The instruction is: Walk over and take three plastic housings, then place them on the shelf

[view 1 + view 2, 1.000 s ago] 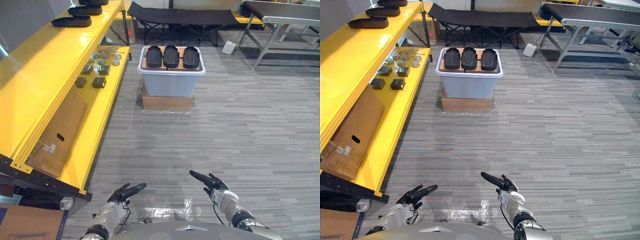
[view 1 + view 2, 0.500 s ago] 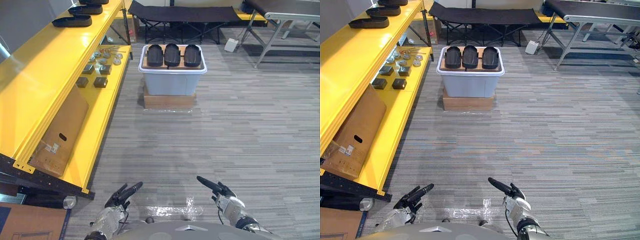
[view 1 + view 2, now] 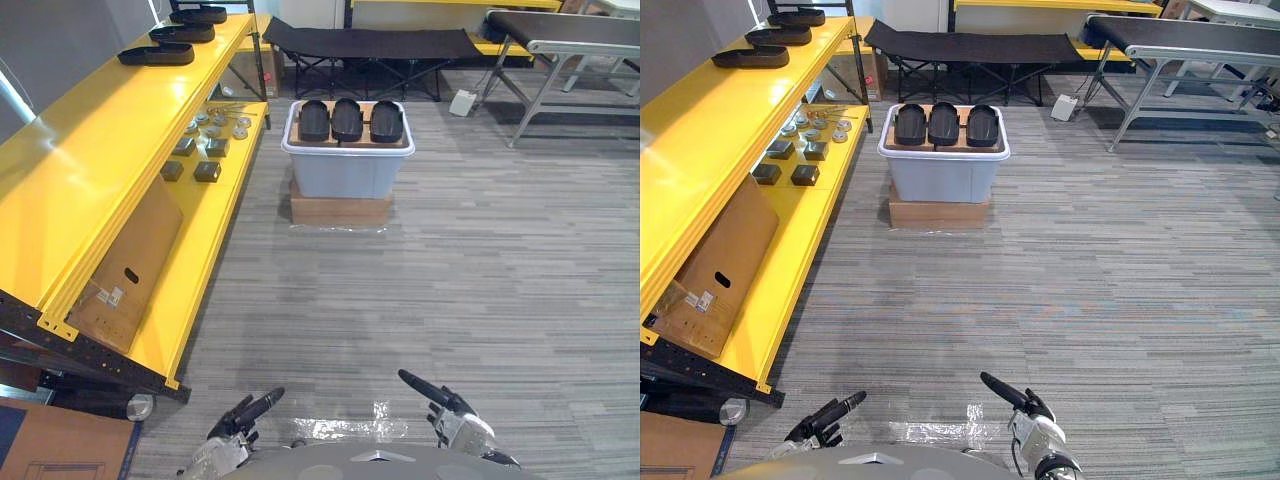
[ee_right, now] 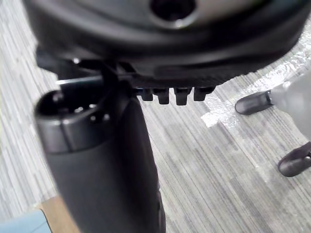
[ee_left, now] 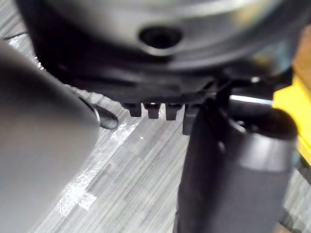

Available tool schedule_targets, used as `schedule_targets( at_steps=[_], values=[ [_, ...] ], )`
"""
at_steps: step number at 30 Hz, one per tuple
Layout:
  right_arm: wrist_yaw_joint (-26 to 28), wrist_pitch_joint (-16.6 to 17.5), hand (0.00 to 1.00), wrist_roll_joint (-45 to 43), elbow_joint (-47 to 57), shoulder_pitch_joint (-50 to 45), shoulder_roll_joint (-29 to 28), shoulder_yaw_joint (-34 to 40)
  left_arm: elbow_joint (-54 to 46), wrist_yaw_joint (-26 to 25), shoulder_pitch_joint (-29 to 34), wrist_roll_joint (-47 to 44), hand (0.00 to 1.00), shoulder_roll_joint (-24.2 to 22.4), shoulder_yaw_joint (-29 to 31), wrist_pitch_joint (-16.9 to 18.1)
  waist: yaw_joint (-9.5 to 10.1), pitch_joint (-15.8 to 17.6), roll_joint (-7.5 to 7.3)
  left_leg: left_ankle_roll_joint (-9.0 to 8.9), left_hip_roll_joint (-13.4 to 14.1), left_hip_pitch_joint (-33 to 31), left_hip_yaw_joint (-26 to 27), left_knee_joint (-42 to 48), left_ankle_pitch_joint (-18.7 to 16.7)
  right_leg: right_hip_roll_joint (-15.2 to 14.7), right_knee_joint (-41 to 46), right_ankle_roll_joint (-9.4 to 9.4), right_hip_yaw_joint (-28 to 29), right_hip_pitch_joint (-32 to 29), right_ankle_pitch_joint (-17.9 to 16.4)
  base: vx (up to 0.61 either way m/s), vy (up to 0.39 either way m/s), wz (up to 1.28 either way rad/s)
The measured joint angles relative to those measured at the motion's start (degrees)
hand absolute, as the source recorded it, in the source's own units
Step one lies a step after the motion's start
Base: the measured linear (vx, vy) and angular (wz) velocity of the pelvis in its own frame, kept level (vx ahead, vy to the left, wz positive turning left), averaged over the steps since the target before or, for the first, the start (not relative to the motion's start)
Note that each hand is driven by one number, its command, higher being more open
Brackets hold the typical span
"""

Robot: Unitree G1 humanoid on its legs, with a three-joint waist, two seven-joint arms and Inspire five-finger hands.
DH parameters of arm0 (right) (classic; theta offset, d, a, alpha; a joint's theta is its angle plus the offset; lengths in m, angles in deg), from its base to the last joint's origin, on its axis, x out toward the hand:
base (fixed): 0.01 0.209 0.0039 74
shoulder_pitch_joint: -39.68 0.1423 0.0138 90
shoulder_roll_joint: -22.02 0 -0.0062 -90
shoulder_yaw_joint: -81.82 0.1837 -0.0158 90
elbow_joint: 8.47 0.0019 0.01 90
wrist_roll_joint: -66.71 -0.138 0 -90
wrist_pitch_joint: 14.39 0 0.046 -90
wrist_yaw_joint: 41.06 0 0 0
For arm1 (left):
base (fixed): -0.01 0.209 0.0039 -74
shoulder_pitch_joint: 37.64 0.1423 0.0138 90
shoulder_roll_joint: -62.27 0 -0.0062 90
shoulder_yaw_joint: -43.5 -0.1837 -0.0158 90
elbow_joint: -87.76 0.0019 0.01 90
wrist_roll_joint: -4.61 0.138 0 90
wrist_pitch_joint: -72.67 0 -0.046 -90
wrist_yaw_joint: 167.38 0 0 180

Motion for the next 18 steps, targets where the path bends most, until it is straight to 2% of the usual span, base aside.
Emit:
schedule_targets(
  at_steps=[3,5,7,9,10,12,15,16,18],
  values=[
    [-0.07,-0.72,1.00,-0.01,-0.33,-0.37,-0.18,0.01,0.12,-0.08,-0.06,2.49,1.00,-0.03,0.07,-0.02,0.08,0.00,-0.02,0.01,-0.31,1.30,-0.24,-0.01,-0.07,-0.40,0.68,0.11,-0.17,0.79,-0.05,-0.04,0.006,0.03],
    [-0.18,-0.57,1.00,-0.01,-0.21,-0.11,0.08,0.01,0.11,0.00,-0.09,3.93,1.00,0.09,-0.64,0.40,0.08,0.20,-0.29,0.25,-0.76,0.92,-0.26,-0.04,-0.62,-1.46,4.88,0.32,-0.20,-1.42,-2.09,-0.06,0.041,0.03],
    [-0.48,-0.23,1.00,-0.02,-0.05,-0.15,0.52,0.28,0.15,0.10,-0.61,3.87,1.00,0.03,-2.33,0.90,0.01,1.40,-0.04,2.26,-1.73,0.63,-1.19,0.40,-1.29,-4.80,19.45,2.54,-0.18,-7.51,-5.54,-0.05,0.074,0.14],
    [-0.47,-0.10,1.00,-0.10,-0.05,-0.43,0.07,0.48,-0.08,0.42,-0.61,3.88,1.00,0.16,-3.05,1.26,0.12,2.50,0.12,3.22,-1.80,1.05,-1.22,1.03,-1.55,-7.28,32.63,3.22,-0.10,-13.36,-4.72,-0.05,0.092,0.12],
    [-0.24,1.01,1.00,-0.17,0.06,-1.12,-0.49,0.44,-0.19,0.39,-0.94,3.47,1.00,0.93,-2.69,1.33,-0.13,3.53,-0.16,4.23,-1.89,1.99,-1.67,2.15,-2.11,-8.42,38.86,1.80,0.89,-16.42,-6.05,-0.01,0.086,0.15],
    [0.50,1.17,1.00,-0.79,0.06,-2.06,-1.03,0.33,-0.23,0.43,-0.91,3.36,1.00,1.60,-2.44,1.30,0.07,3.66,-0.78,4.28,-1.49,2.01,-1.94,3.22,-2.88,-8.07,37.53,1.18,0.94,-17.40,-6.47,0.06,0.063,0.14],
    [0.88,2.20,1.00,-1.44,0.89,-3.62,-2.17,0.46,-0.30,0.92,-1.08,3.28,1.00,0.92,-0.26,0.42,-0.06,3.76,-0.97,3.46,-0.08,1.54,-2.28,4.82,-4.54,-6.16,24.62,1.78,-0.45,-17.23,-5.63,0.14,0.025,-0.01],
    [1.50,2.17,1.00,-1.81,1.31,-4.12,-2.27,0.58,-0.43,0.96,-1.26,3.38,1.00,0.78,-0.17,-0.21,-0.12,3.75,-0.96,2.77,0.43,1.18,-2.17,5.83,-5.43,-5.30,19.81,2.20,-0.35,-17.22,-5.24,0.22,-0.022,-0.10],
    [1.89,2.18,1.00,-2.46,1.70,-5.19,-2.40,0.90,-0.87,1.07,-1.32,3.45,1.00,0.30,1.43,-0.62,-0.09,3.63,-1.20,1.44,0.74,0.80,-2.20,8.41,-7.57,-4.84,16.44,1.58,-0.25,-17.15,-4.23,0.21,-0.050,-0.02]
  ],
)
